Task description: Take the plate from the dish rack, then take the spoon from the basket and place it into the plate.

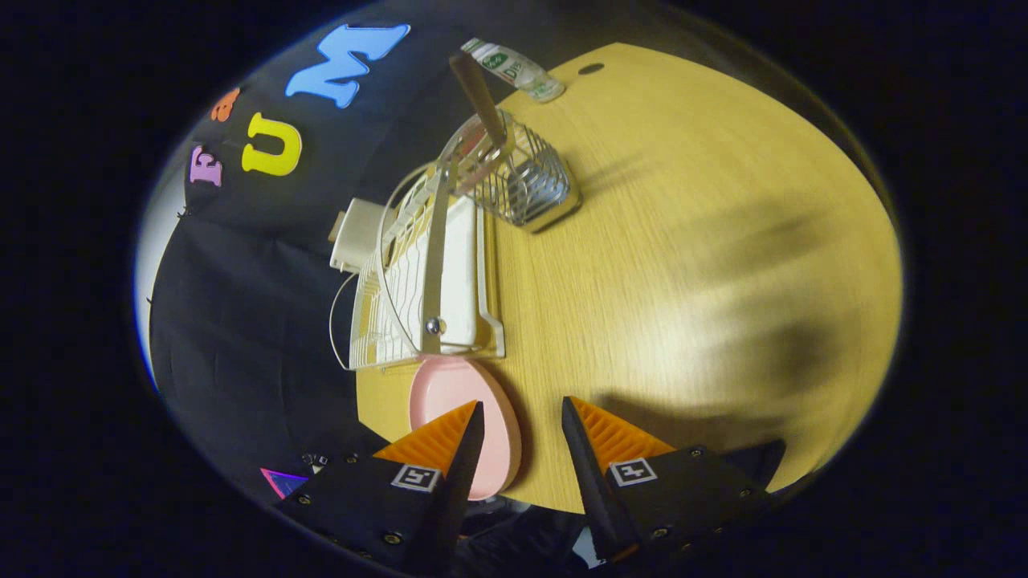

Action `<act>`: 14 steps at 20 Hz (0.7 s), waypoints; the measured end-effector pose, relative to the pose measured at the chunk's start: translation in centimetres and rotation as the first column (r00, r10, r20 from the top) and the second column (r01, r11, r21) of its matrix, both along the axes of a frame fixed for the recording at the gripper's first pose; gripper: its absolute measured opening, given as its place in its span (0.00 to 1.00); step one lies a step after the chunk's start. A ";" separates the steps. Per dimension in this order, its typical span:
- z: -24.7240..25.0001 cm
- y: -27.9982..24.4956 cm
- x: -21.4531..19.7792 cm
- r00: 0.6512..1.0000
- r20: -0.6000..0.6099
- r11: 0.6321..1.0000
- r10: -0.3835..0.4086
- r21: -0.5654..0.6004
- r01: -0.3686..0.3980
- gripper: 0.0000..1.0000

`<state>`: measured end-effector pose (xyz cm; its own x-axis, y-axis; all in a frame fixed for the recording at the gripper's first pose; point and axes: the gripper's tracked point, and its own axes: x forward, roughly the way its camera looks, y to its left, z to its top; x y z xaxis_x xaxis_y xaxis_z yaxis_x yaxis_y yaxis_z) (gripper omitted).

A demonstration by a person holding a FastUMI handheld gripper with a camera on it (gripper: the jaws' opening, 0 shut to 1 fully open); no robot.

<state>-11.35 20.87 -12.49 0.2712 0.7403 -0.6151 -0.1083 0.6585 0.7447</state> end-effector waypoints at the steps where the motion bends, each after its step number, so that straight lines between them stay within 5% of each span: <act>1: 0.7 -0.6 1.1 0.999 0.047 0.999 -0.027 -0.016 0.027 0.62; 9: 7.2 -2.3 10.9 0.894 0.372 0.962 -0.248 -0.015 0.273 0.62; 14: 9.1 -2.4 15.1 0.821 0.467 0.928 -0.328 -0.001 0.372 0.62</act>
<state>3.76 18.46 -3.40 0.7645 0.4912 -0.4175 -0.1673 0.7767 0.6073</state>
